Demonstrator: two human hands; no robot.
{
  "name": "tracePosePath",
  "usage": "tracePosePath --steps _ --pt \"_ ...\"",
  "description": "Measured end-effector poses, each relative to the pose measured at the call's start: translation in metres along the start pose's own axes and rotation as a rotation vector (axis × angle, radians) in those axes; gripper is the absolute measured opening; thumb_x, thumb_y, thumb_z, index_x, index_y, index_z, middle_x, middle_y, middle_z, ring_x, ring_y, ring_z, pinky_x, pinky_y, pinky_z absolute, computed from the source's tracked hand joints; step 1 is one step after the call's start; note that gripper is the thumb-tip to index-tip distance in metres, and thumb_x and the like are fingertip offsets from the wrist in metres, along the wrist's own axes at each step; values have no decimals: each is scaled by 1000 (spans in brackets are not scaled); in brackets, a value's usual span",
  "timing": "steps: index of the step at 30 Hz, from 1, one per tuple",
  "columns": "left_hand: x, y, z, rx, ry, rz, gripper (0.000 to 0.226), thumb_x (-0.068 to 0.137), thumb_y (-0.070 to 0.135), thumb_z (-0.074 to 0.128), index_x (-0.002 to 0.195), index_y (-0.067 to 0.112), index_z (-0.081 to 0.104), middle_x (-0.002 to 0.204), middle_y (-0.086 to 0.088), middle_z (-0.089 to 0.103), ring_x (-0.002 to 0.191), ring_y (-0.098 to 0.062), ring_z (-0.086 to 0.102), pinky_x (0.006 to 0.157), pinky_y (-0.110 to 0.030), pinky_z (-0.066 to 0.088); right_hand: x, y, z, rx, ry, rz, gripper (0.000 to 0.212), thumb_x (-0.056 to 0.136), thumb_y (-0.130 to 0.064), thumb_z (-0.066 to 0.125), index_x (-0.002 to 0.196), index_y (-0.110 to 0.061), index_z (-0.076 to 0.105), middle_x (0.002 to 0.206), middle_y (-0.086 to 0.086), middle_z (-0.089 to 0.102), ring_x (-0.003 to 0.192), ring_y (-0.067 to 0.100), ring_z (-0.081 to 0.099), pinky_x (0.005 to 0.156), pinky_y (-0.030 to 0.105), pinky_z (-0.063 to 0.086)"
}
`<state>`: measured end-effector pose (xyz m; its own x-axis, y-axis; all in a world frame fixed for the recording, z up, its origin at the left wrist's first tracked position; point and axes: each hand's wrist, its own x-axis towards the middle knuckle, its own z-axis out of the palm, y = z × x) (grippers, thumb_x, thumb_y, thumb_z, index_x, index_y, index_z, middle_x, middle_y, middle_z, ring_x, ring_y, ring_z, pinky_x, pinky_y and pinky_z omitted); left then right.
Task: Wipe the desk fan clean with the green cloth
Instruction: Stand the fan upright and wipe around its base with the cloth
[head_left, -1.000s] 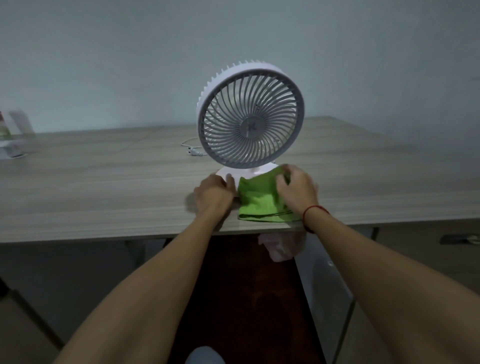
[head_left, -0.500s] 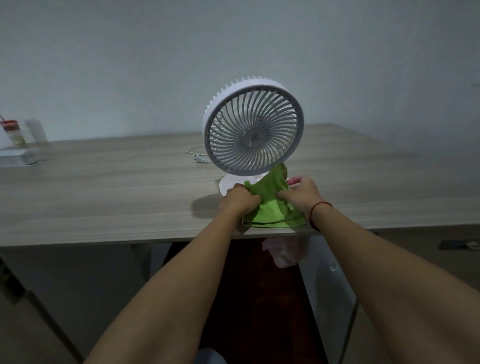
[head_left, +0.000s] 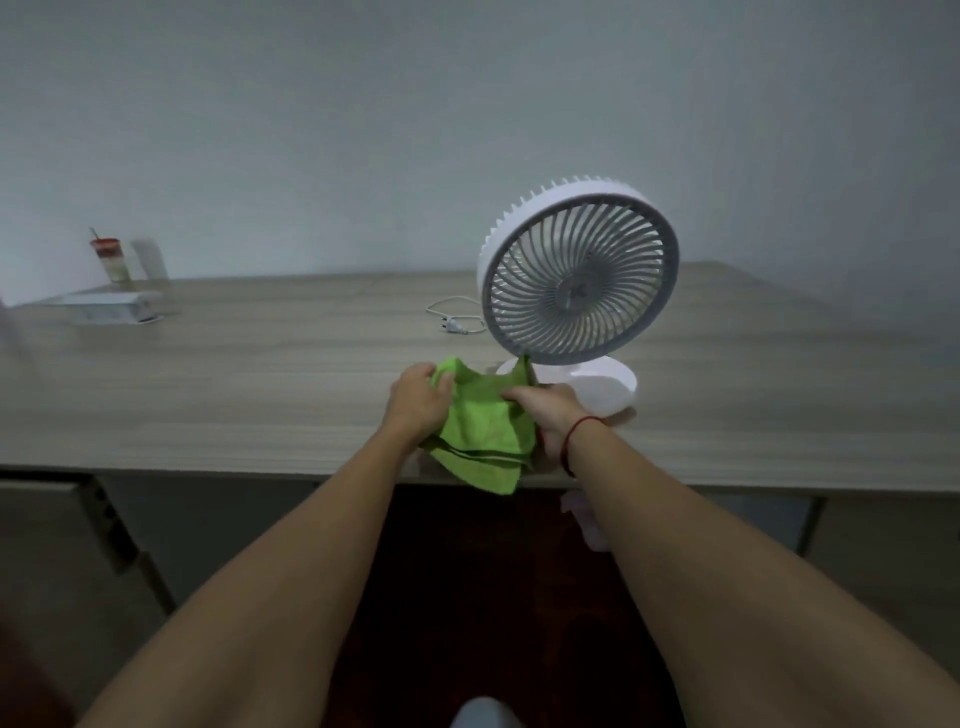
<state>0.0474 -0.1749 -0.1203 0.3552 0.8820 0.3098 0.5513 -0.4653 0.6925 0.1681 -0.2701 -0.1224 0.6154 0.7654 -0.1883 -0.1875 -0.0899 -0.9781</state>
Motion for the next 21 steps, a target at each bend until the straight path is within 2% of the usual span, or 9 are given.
tracePosePath --steps 2,4,6,8,12,14,16,18,21 --pt "12 -17 -28 5 75 -27 37 97 23 49 120 -5 59 130 -26 57 122 -37 52 99 -35 40 7 -5 37 8 -37 -55 36 77 -4 71 111 8 63 101 17 69 78 27 68 72 35 56" --pt "24 -36 -50 55 123 -74 41 97 28 49 124 -2 56 134 -25 55 126 -37 51 102 -36 40 14 -10 65 -43 -41 -93 47 71 -15 77 112 3 63 111 14 68 97 30 68 85 40 57" --pt "32 -54 -65 132 128 -149 48 95 37 49 129 3 52 135 -24 54 127 -37 49 103 -38 40 20 -11 81 -236 -10 -129 61 72 -25 75 124 -2 55 128 12 60 115 30 60 99 37 50" --pt "34 -65 -69 250 101 -197 57 93 41 49 137 5 43 139 -23 48 130 -39 45 106 -43 39 19 -9 89 -507 31 -193 65 82 -27 65 137 -4 40 139 13 49 128 30 50 104 32 42" --pt "38 -77 -55 367 -73 -59 52 97 35 44 138 3 46 145 -19 47 135 -33 43 111 -39 35 30 0 108 -780 -64 -411 54 90 -22 57 140 -7 42 145 14 46 133 29 45 108 34 38" --pt "39 -87 -47 425 -235 -76 52 101 32 36 140 -1 42 150 -21 40 139 -32 39 113 -35 31 38 10 122 -963 -193 -435 49 93 -22 52 139 -6 45 146 15 46 135 29 43 110 32 35" --pt "42 -102 -44 471 -324 -84 54 103 30 29 145 -4 31 156 -21 27 145 -31 27 117 -35 22 46 22 136 -1145 -295 -430 43 97 -24 44 134 -3 49 144 18 47 133 31 44 109 35 35" --pt "49 -117 -44 510 -311 -63 55 103 30 25 149 1 23 160 -16 19 149 -29 17 121 -40 13 56 34 150 -1259 -301 -477 40 98 -26 36 127 -2 53 141 19 48 132 32 43 111 41 33" --pt "67 -138 -47 594 -253 -49 54 102 33 22 149 6 24 161 -9 19 149 -28 16 120 -48 7 75 39 170 -1312 -265 -552 39 98 -25 31 122 -3 54 138 18 49 131 31 42 111 44 31"
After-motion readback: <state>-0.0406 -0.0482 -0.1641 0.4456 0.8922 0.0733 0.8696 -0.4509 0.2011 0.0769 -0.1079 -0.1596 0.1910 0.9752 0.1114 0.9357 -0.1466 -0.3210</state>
